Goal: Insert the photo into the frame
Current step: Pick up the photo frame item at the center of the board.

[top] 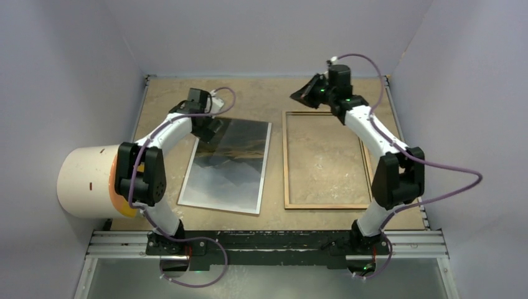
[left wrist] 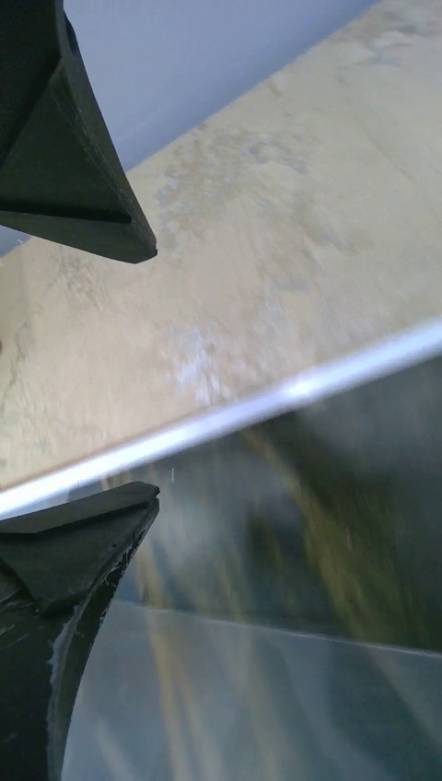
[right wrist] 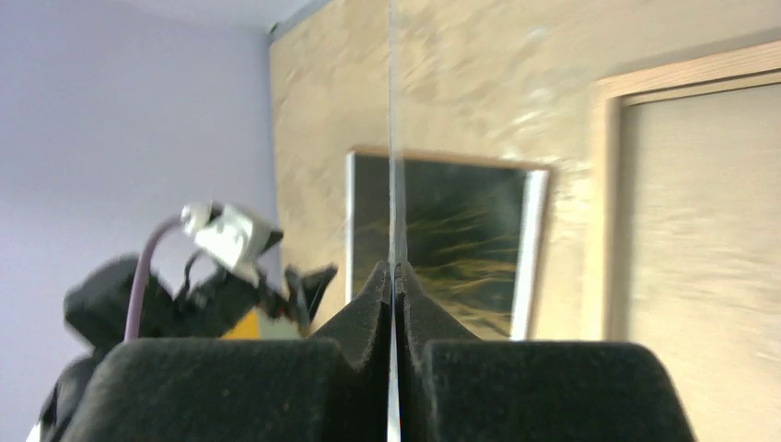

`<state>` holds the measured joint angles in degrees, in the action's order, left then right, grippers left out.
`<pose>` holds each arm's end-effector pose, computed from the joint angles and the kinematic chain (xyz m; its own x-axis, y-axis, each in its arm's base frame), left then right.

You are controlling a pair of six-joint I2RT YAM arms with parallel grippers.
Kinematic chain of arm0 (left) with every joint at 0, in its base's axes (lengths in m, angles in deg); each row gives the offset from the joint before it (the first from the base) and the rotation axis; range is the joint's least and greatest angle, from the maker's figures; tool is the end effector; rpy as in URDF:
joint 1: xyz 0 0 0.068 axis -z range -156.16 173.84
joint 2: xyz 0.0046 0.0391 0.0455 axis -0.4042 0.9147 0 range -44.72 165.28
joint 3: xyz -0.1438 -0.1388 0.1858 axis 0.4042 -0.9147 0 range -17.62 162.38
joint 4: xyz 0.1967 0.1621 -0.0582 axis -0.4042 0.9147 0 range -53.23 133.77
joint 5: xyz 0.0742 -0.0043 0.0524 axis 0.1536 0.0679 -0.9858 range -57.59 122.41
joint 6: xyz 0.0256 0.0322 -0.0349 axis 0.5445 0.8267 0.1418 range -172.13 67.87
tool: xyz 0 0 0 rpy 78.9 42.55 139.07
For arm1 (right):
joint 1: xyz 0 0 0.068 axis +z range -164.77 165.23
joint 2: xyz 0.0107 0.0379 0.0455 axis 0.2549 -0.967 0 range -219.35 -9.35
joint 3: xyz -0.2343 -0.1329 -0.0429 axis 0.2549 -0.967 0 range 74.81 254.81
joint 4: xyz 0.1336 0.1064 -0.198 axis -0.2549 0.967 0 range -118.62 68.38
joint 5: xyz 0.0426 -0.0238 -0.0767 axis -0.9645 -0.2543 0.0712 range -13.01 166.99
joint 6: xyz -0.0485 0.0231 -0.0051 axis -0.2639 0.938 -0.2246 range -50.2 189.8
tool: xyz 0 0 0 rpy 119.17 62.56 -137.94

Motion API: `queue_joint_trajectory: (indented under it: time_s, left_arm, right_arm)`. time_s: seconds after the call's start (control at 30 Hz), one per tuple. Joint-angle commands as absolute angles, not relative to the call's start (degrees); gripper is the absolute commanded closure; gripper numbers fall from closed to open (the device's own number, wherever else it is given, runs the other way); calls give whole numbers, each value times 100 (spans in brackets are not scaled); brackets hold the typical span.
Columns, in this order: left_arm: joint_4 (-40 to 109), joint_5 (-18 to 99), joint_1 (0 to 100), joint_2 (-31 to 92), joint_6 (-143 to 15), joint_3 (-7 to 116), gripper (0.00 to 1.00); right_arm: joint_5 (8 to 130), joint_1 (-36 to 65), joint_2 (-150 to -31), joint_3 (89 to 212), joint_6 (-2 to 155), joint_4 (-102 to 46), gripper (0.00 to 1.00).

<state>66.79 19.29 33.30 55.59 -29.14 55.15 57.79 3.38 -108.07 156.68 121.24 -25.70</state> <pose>0.3668 -0.0530 0.2215 -0.7508 0.5107 -0.4190 0.3619 0.8486 0.3859 0.3889 0.1399 0.3243 -0.6603 0.5607 -0.4997 -0.1152 0.5818 0.8051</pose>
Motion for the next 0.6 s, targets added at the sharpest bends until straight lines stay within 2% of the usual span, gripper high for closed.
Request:
queue_joint_trajectory:
  time_s: [0.0,0.2,0.3,0.47,0.57]
  left_arm:
    - [7144,2553,4155,5067,-3045,5047,0]
    - [7350,2709,5192,4734,-2477,4133,0]
    - [7437,2706,5667,4621,-2383,3924,0]
    - [7457,2708,6468,4517,-2524,3794,0]
    - [7344,2816,6693,4771,-2790,4140,0]
  right_arm:
    - [6029,-230,-10122,15789,11473,-1401,100]
    - [6215,-996,-9662,15791,11270,-764,100]
    - [6724,-1063,-9483,15923,11096,-514,100]
    - [7120,-1203,-9362,16015,11039,-183,100]
    - [7535,-1252,-9488,16363,11022,352,100]
